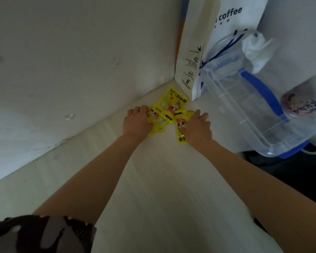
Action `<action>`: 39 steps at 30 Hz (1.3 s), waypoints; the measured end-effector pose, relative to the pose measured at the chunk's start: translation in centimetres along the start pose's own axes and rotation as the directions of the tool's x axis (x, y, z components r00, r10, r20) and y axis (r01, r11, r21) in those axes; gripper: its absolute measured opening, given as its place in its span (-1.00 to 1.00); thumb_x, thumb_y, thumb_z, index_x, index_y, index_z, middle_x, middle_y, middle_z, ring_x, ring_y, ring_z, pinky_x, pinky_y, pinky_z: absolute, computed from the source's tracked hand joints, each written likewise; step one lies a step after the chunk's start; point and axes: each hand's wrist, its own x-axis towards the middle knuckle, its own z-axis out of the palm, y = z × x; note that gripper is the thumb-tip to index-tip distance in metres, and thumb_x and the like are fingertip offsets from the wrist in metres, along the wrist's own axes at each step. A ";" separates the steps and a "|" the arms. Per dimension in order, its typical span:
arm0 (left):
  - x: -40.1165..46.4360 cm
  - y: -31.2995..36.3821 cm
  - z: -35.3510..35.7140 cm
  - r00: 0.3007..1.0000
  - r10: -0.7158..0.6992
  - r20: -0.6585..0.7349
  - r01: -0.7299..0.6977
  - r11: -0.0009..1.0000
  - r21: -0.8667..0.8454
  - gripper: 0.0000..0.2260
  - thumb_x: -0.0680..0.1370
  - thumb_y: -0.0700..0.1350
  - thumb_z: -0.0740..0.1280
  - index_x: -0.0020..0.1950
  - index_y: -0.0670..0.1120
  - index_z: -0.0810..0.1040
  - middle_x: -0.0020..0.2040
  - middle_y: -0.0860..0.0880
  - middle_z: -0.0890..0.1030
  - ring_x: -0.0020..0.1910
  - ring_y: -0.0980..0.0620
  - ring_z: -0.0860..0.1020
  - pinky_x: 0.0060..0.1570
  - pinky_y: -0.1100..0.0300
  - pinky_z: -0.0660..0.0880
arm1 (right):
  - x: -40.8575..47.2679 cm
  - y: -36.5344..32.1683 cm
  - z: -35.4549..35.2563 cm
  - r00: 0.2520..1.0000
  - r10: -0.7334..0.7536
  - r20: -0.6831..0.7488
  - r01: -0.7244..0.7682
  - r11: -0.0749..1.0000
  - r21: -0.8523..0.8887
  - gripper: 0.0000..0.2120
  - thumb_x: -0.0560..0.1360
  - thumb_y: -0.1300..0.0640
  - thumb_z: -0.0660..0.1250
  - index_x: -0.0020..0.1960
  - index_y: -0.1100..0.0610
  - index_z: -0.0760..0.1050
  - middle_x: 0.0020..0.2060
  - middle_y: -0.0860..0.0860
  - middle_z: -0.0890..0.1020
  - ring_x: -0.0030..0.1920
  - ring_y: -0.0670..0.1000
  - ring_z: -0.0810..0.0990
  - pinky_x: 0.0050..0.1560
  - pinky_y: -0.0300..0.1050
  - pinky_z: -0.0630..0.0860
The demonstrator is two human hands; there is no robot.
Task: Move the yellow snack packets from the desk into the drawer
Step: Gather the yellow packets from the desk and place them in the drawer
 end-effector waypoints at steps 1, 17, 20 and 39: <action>-0.5 -0.1 -0.1 1.000 0.001 0.006 -0.001 1.000 0.000 -0.48 0.44 -0.05 0.39 0.36 -0.09 0.35 0.30 -0.12 0.43 0.29 -0.18 0.35 0.18 -0.03 0.38 | -0.1 0.0 0.0 1.000 0.016 0.022 -0.017 0.998 0.060 -0.20 0.49 -0.06 0.36 0.48 0.28 -0.01 0.28 0.24 0.28 0.23 0.27 0.40 0.12 0.13 0.46; -6.3 -4.7 -2.2 0.995 0.078 0.065 -0.071 0.993 -0.098 -0.66 0.41 -0.29 0.33 0.08 -0.04 0.31 0.08 -0.08 0.49 0.03 -0.12 0.48 -0.07 0.01 0.47 | -2.3 1.6 -1.3 0.975 -0.100 0.199 0.078 0.990 0.119 -0.62 0.44 0.17 0.35 0.17 0.06 0.26 -0.04 0.10 0.50 -0.09 0.14 0.48 0.07 0.10 0.50; -6.4 -6.2 -2.9 0.988 0.098 0.118 -0.094 0.995 -0.035 -0.58 0.41 -0.31 0.34 0.19 0.00 0.36 0.11 -0.07 0.48 0.10 -0.11 0.45 0.02 -0.01 0.47 | -2.3 1.3 -2.0 0.949 -0.281 0.143 0.285 0.959 -0.007 -0.72 0.49 0.13 0.28 0.16 0.03 0.31 0.00 0.07 0.55 -0.03 0.15 0.53 0.06 0.11 0.47; -0.4 -4.6 -2.6 0.938 0.238 0.250 -0.280 0.949 0.145 -0.42 0.45 0.00 0.38 0.42 -0.14 0.34 0.49 -0.06 0.27 0.47 -0.05 0.25 0.40 0.06 0.26 | 2.6 -5.8 -2.3 0.612 -0.612 0.502 0.790 0.439 -0.428 -0.44 0.56 0.13 0.23 0.50 -0.03 0.12 0.53 -0.09 0.09 0.54 0.18 -0.07 0.46 0.16 0.07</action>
